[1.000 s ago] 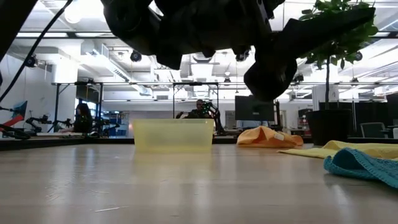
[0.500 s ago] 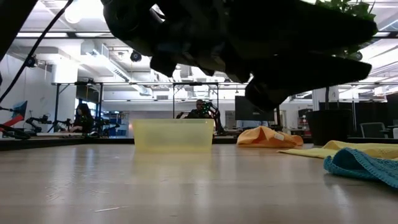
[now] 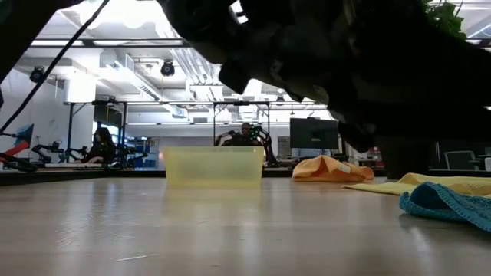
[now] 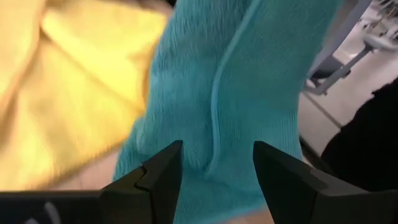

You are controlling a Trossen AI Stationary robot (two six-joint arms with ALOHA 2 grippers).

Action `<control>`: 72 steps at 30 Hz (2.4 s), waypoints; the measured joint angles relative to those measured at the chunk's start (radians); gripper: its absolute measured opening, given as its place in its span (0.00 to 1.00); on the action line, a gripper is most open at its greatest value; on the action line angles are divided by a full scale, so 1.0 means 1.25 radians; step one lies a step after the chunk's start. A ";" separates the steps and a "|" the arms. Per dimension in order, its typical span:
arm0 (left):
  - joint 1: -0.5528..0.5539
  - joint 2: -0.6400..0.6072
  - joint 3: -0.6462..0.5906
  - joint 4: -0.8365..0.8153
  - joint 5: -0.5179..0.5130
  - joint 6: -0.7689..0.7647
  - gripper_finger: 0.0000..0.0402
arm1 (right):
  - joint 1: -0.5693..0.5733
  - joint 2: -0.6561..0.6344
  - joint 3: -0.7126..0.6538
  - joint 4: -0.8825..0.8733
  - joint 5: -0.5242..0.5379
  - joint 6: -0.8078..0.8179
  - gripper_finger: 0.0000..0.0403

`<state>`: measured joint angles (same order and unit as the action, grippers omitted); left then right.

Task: Fold microfiber towels
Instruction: Fold the light blue microfiber cloth

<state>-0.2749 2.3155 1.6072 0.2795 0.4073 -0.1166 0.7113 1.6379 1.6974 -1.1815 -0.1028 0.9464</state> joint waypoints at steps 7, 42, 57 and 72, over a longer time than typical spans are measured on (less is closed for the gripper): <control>-0.012 0.040 0.040 -0.047 0.009 -0.005 0.45 | 0.000 0.000 0.000 0.011 0.001 0.018 0.02; -0.044 0.044 0.066 -0.047 -0.087 -0.030 0.31 | 0.000 0.000 0.000 0.032 0.001 0.034 0.02; -0.059 0.049 0.067 -0.063 -0.116 -0.050 0.30 | 0.000 0.000 0.000 0.045 0.001 0.040 0.02; -0.074 0.126 0.153 -0.103 -0.084 -0.112 0.22 | 0.005 -0.001 0.003 0.054 -0.002 0.082 0.02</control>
<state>-0.3668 2.4726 1.7981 0.1512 0.3021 -0.2561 0.7177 1.6371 1.7006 -1.1140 -0.1053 1.0485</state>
